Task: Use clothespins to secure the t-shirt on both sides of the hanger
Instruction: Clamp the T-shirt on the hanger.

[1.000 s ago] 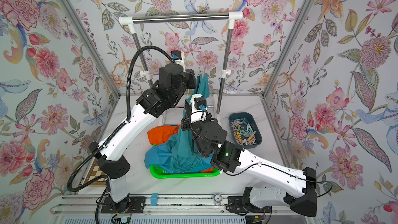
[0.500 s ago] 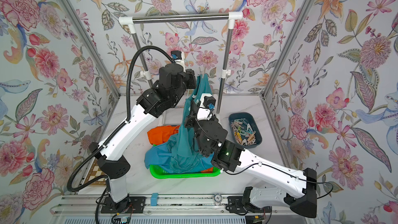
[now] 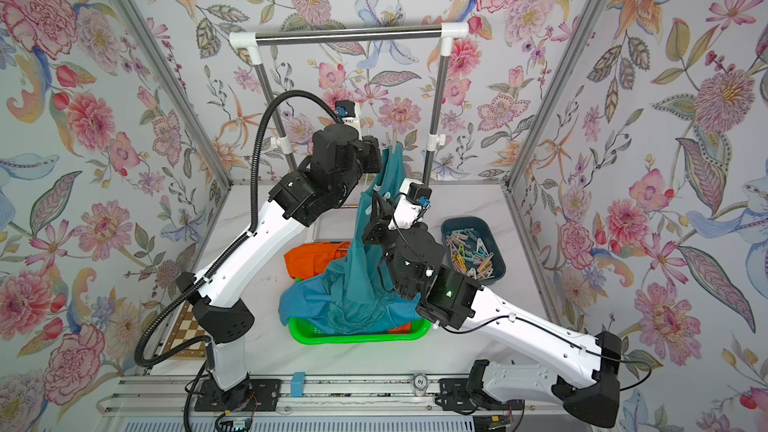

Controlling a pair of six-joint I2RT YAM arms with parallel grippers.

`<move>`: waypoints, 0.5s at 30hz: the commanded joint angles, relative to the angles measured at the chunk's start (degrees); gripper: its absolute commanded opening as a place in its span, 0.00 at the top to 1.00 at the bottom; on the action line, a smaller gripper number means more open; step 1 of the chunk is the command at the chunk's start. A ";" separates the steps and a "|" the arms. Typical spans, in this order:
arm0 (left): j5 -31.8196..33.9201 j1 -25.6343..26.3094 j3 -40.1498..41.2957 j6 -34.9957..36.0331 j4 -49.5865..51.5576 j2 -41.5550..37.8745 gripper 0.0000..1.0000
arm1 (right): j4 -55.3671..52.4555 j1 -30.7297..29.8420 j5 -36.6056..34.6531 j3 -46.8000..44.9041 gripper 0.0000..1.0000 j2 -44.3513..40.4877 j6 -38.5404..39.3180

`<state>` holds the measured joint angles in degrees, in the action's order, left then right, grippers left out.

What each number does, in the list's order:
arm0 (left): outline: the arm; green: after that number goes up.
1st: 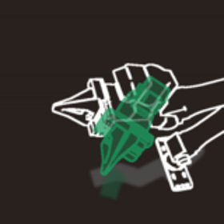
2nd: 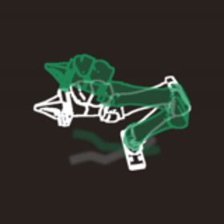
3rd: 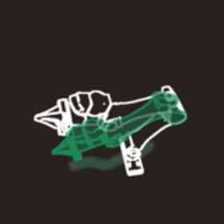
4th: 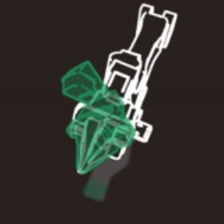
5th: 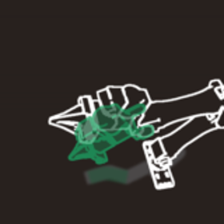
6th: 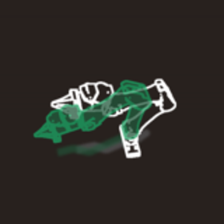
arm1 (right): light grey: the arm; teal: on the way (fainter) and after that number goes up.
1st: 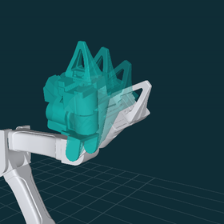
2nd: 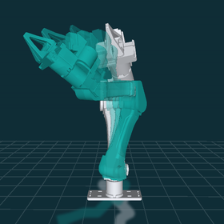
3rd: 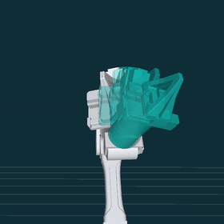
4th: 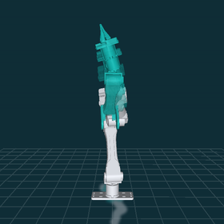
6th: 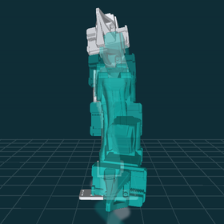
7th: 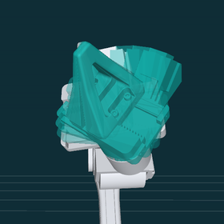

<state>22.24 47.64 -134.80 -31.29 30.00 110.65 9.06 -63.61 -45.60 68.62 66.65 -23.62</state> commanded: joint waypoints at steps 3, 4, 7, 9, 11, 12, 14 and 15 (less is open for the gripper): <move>-0.80 0.28 -1.88 -0.18 -1.80 0.23 1.00 | -0.50 -1.03 -1.95 3.53 0.89 3.56 2.19; -0.84 0.28 -1.91 -0.18 -1.79 0.27 1.00 | -0.20 -1.35 -2.39 3.88 0.89 4.09 2.94; -0.86 0.33 -1.84 -0.23 -1.87 0.31 1.00 | 1.42 -2.30 -3.19 4.74 0.89 5.62 5.15; -1.01 0.31 -1.86 -0.26 -1.94 0.44 1.00 | 1.57 -2.65 -3.28 5.29 0.89 6.35 5.73; -0.91 0.27 -1.87 -0.26 -1.96 0.62 1.00 | 1.72 -2.93 -3.94 5.48 0.89 6.91 6.25; -0.83 0.29 -1.83 -0.26 -1.96 0.56 1.00 | 1.75 -3.19 -4.35 5.55 0.89 7.09 6.50; -0.82 0.28 -1.86 -0.27 -2.09 0.69 1.00 | 2.27 -3.75 -5.61 5.63 0.89 7.56 7.70; -0.80 0.28 -1.82 -0.33 -2.14 0.70 1.00 | 2.59 -4.11 -6.33 5.61 0.89 7.77 8.47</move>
<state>21.43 47.64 -134.80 -31.29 30.00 110.69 9.45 -66.92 -49.15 72.03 73.93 -17.96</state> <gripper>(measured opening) 0.064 0.185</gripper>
